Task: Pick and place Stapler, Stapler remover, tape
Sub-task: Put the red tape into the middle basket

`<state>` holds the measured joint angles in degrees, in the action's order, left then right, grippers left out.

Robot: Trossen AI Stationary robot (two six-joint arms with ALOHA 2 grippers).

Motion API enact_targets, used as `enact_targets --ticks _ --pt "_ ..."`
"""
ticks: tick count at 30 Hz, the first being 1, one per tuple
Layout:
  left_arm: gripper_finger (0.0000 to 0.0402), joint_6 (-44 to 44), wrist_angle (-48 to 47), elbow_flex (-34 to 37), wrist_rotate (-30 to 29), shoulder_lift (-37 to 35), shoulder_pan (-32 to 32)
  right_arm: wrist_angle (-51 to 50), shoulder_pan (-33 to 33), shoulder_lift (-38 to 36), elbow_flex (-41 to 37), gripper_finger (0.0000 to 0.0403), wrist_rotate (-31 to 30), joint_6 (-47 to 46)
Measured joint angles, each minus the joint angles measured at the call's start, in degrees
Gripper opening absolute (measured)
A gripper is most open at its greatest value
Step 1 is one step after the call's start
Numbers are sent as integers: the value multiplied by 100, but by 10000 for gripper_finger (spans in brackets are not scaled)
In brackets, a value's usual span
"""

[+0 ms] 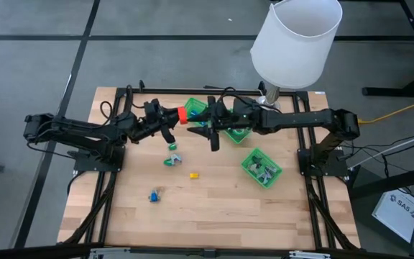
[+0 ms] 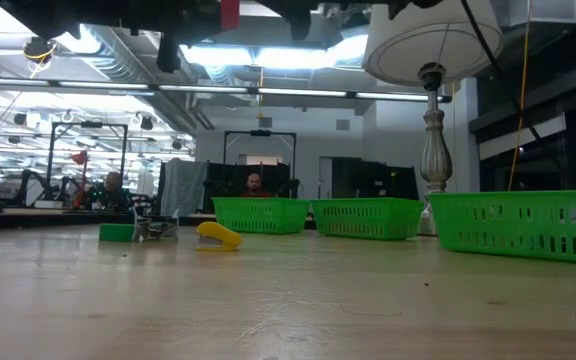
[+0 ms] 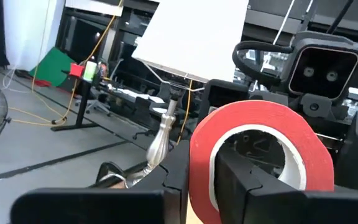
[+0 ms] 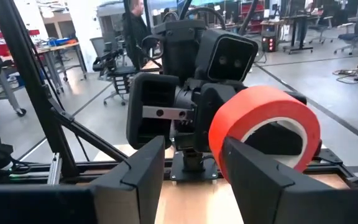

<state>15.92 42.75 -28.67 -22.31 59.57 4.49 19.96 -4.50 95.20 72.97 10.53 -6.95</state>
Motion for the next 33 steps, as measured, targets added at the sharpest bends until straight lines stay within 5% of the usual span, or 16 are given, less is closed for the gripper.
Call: enact_targets --ticks 10,18,27,33 --pt "47 -404 -149 0 -168 -282 -9 -126 -141 59 109 172 5 -8" --pt "46 -465 -220 -22 354 -256 -11 -86 -242 90 107 172 -54 -14" --pt "48 -465 -250 -22 -24 -260 102 8 -242 93 107 172 -38 -25" --pt "48 -209 -209 -22 91 -216 278 541 -252 373 107 172 458 -406"
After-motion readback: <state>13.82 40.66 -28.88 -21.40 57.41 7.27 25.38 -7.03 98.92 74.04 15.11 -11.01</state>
